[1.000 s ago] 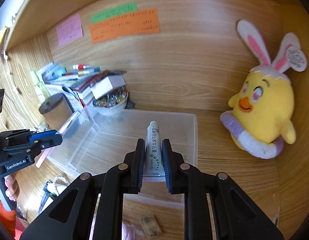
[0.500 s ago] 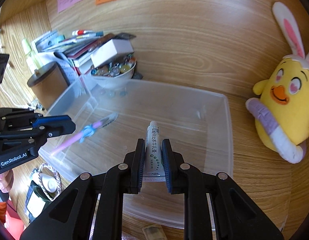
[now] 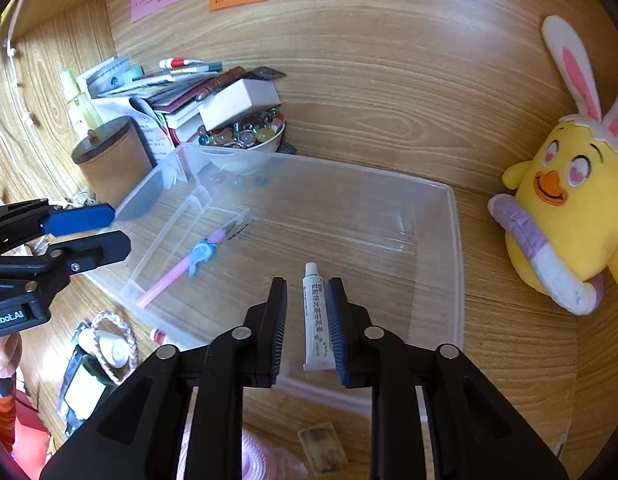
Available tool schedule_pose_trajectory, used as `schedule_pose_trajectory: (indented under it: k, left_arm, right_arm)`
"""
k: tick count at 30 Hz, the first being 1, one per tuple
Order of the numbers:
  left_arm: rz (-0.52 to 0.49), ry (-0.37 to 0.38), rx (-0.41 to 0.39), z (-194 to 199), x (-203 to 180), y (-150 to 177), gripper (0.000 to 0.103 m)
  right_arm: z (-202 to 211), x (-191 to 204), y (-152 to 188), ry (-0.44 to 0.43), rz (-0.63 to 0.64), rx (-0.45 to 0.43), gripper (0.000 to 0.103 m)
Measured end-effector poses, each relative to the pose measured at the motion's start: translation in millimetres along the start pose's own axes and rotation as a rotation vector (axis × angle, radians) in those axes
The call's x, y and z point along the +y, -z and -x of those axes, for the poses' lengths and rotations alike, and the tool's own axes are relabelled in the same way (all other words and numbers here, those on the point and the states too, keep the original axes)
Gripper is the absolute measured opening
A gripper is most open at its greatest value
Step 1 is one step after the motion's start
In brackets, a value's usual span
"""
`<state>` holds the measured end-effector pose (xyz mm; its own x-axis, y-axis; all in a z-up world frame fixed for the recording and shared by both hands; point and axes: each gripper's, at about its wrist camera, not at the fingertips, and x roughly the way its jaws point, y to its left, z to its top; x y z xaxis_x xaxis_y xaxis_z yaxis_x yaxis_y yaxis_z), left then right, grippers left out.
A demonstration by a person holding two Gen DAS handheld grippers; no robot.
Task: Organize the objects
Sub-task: 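Carry the toothbrush and tube into the clear plastic box and open both tools, then grasp the dark green bottle with the left tool while the right tool grasps the blue tape roll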
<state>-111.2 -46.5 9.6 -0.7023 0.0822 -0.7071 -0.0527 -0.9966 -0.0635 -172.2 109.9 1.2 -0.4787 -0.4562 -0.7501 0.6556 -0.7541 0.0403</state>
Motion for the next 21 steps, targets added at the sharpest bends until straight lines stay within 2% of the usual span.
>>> schedule_pose_trajectory:
  k: [3,5,8,10,15,21]
  left_arm:
    - [0.002,-0.028,-0.043,14,-1,4,0.074]
    - [-0.004,-0.037,-0.057,23,-3,7,0.080]
    - [-0.011,-0.055,-0.080,34,-5,12,0.091]
    - [-0.016,-0.068,-0.096,43,-7,17,0.095]
    - [-0.017,-0.103,-0.106,58,-6,35,0.098]
    - [0.005,-0.116,-0.049,62,2,66,0.098]
  right_arm:
    - [16,0,6,0.017,-0.001,-0.028,0.036]
    - [28,-1,11,0.028,-0.006,-0.056,0.056]
    - [47,-4,18,0.036,-0.015,-0.100,0.070]
    - [59,-5,24,0.039,-0.027,-0.122,0.076]
    - [81,-7,45,0.053,-0.048,-0.151,0.082]
    - [95,-10,80,0.080,-0.067,-0.128,0.083]
